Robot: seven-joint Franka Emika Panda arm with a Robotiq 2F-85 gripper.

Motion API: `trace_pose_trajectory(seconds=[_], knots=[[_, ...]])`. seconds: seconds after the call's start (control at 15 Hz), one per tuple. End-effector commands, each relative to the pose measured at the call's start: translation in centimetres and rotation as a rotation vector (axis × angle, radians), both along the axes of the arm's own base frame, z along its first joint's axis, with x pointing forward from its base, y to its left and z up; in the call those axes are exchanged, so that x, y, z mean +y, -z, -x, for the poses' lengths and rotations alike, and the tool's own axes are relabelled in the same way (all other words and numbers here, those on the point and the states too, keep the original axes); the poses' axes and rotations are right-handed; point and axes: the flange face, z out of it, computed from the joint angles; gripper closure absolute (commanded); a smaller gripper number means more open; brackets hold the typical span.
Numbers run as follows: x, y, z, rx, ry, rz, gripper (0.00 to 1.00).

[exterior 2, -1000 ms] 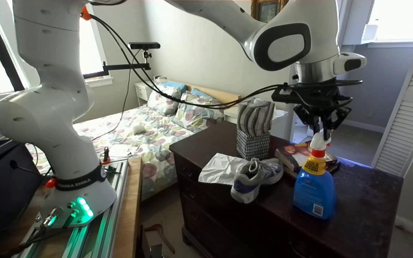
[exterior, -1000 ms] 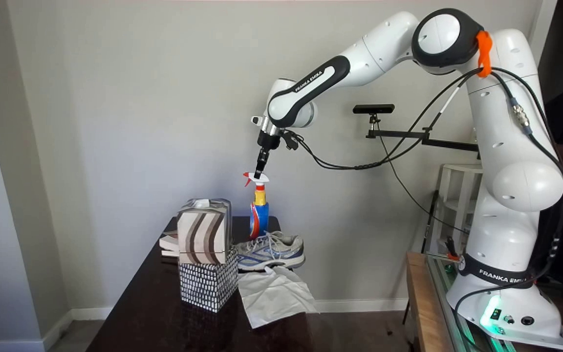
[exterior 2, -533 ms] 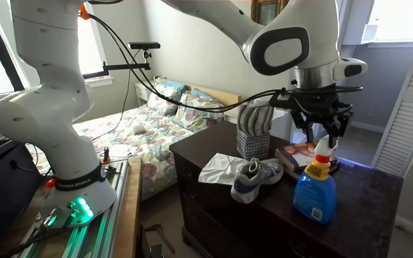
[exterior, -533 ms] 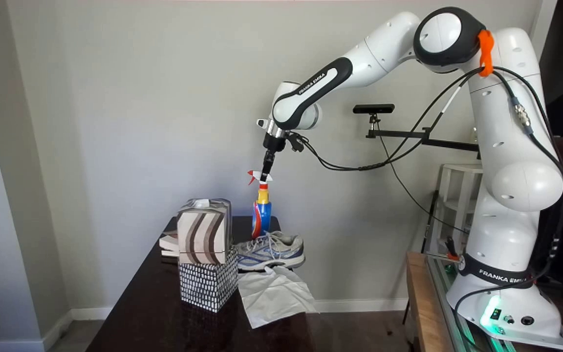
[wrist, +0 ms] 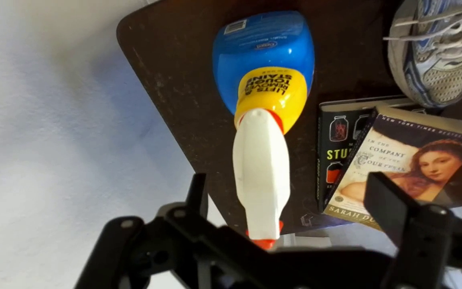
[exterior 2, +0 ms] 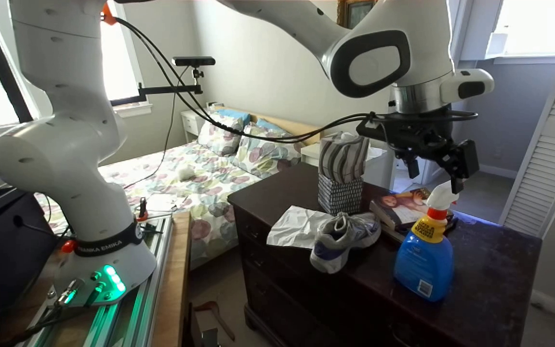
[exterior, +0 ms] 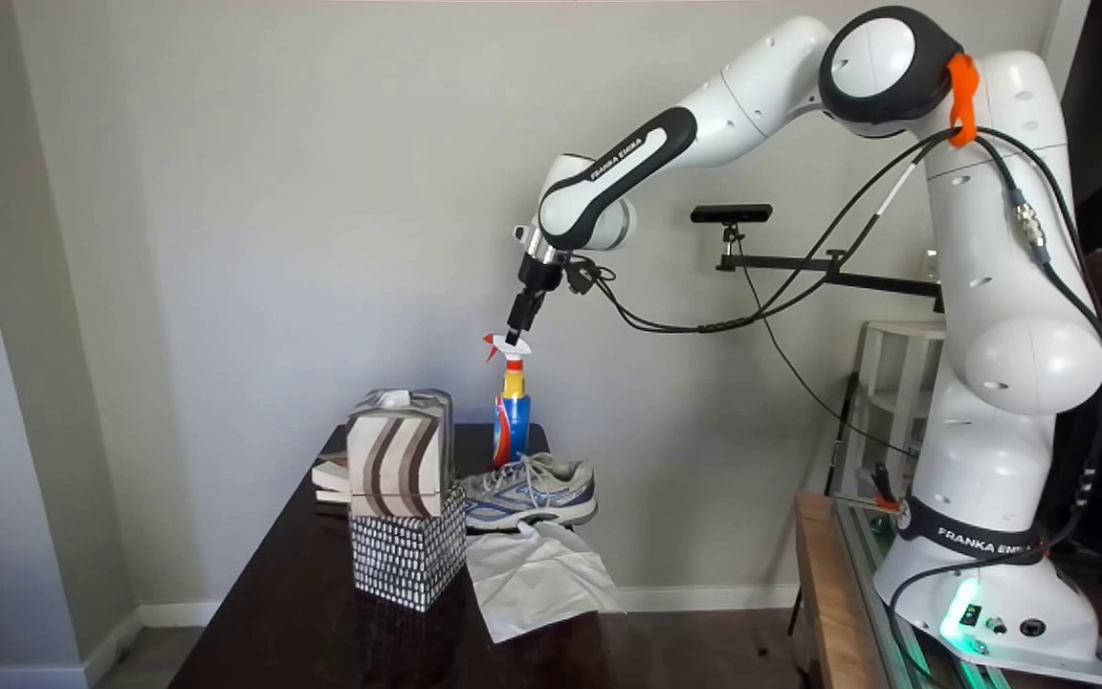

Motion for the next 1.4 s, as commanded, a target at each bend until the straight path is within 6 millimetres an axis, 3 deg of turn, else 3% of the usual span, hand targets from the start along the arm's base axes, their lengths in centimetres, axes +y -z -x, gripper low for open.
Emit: trace_pose_trajectory(seconds=[0.0, 0.6, 1.07, 1.33], knots=[[0.3, -0.8, 1.7, 0.001, 0.199, -0.004, 0.0], [1.8, -1.8, 1.4, -0.098, 0.641, -0.126, 0.0], [0.7, -0.6, 0.4, -0.181, 0.712, -0.124, 0.0], [0.2, -0.6, 0.5, -0.181, 0.92, -0.131, 0.0]])
